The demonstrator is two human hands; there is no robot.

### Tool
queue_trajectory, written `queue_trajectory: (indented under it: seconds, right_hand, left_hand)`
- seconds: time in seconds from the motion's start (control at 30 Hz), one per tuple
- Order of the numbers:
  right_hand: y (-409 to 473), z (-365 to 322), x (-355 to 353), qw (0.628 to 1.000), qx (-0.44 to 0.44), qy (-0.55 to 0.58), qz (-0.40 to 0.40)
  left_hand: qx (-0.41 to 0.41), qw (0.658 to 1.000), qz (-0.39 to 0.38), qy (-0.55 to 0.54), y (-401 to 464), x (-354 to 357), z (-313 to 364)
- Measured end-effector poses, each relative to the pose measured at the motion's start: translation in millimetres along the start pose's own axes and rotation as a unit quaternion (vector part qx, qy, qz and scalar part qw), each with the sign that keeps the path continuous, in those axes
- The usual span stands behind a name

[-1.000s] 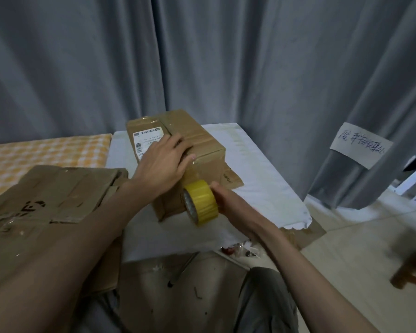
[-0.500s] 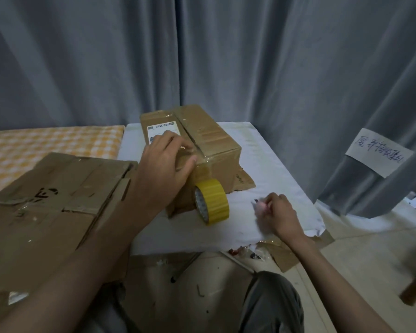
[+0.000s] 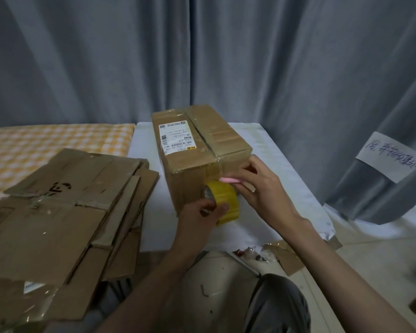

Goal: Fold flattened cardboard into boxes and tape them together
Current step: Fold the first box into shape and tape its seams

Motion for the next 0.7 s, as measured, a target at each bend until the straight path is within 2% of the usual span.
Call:
queue_trajectory:
  seconds: [0.57,0.7]
  right_hand:
    - [15.7,-11.8,12.3,0.995,0.006,-0.058,-0.08]
    - [13.6,8.5,5.5,0.993,0.018,-0.097,-0.068]
  left_hand:
    - [0.0,0.999,-0.03,-0.033,-8.7,-2.9,18.7]
    - [-0.003,0.999,-0.03,-0.039,-7.2,-5.9,20.9]
Point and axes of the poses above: each hand's wrist, its own y-axis towards the middle knuckle, its own x-axis out of the palm, z = x × y, the point moved 10 cm from there along y, towards the middle knuckle, and after that the axes turned 15 degrees about z, right-handed, at the moved point
